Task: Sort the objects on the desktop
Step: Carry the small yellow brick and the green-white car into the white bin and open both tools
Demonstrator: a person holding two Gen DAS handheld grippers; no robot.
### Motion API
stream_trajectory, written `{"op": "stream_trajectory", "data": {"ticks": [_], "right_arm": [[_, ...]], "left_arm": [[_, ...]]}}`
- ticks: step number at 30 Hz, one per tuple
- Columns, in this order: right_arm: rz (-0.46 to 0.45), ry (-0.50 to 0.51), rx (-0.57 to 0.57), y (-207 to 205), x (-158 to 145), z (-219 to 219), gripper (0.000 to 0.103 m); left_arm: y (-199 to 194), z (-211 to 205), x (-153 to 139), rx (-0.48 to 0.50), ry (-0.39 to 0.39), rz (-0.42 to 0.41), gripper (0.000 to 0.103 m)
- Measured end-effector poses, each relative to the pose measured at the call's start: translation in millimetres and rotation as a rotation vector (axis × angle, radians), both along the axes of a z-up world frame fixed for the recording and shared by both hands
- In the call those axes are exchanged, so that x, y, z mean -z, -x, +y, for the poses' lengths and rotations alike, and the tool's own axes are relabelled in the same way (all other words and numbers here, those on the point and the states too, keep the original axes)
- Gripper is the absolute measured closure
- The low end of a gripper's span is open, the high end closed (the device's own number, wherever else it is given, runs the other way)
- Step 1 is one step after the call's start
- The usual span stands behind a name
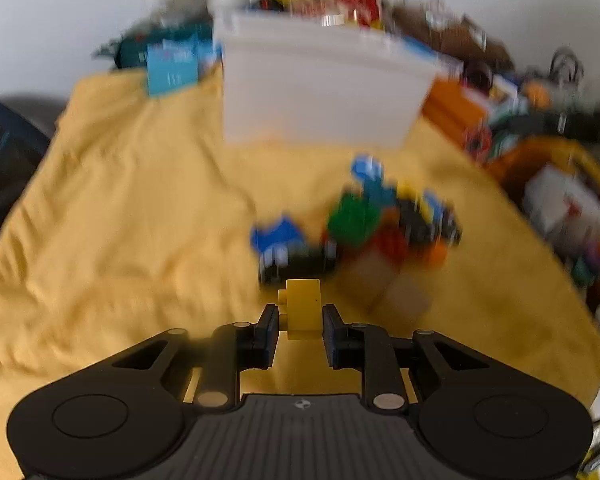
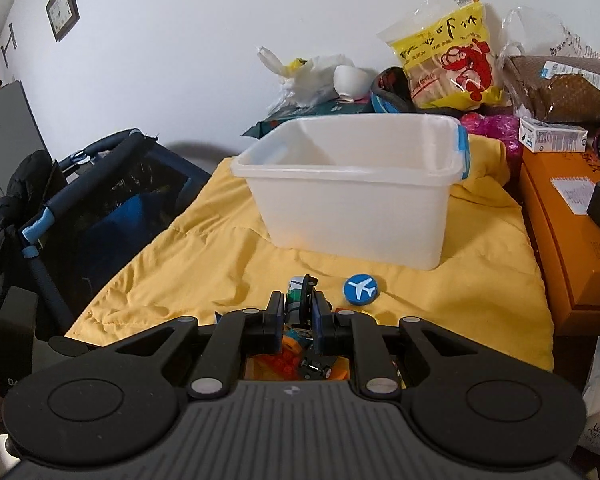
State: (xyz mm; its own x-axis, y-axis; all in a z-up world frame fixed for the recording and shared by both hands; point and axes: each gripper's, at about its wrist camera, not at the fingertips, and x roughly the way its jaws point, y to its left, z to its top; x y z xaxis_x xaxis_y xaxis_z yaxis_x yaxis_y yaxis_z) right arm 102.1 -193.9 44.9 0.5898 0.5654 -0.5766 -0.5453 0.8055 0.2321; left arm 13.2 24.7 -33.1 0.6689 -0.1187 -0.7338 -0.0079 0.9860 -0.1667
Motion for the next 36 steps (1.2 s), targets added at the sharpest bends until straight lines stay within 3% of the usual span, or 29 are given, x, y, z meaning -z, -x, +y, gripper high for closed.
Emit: {"op": "stream_trajectory", "data": {"ticks": [5, 9, 15, 17, 22, 29, 31, 33, 36], "right_arm": [[-0.029, -0.019, 0.022, -9.6, -11.7, -1.7, 0.087], [-0.069, -0.057, 0.054, -35.3, -33.3, -0.8, 0.087], [-0.129, -0.076, 0.081, -82.7, -67.2, 4.9, 0.087], [-0.119, -0.079, 0.099, -98.2, -71.8, 6.2, 0.087], [-0.06, -0.095, 0.143, -131.4, -72.0, 4.0, 0.087], [0.007, -0.083, 0.182, -164.0, -63.8, 2.9, 0.087], [0.021, -0.08, 0.187, -171.2, -61.2, 3.1, 0.087], [0.034, -0.076, 0.2, -178.5, -60.0, 3.2, 0.086], [0.026, -0.067, 0.21, -184.0, -60.8, 4.0, 0.064]], "left_arm": [[-28.8, 14.3, -58.3, -0.035, 0.02, -0.123, 0.077], [-69.8, 17.7, -106.7, -0.031, -0.014, -0.212, 0.077], [-132.0, 17.5, -152.5, -0.024, -0.04, -0.241, 0.077], [-150.0, 16.0, -158.7, -0.026, -0.06, -0.24, 0.077], [-183.7, 25.5, -163.3, -0.083, -0.019, -0.201, 0.077], [-212.1, 24.9, -159.4, -0.089, -0.063, -0.162, 0.076], [-216.7, 26.1, -157.6, -0.098, -0.067, -0.148, 0.068], [-216.0, 26.7, -156.3, -0.108, -0.074, -0.154, 0.049], [-211.0, 27.7, -151.6, -0.1, -0.095, -0.153, 0.049]]}}
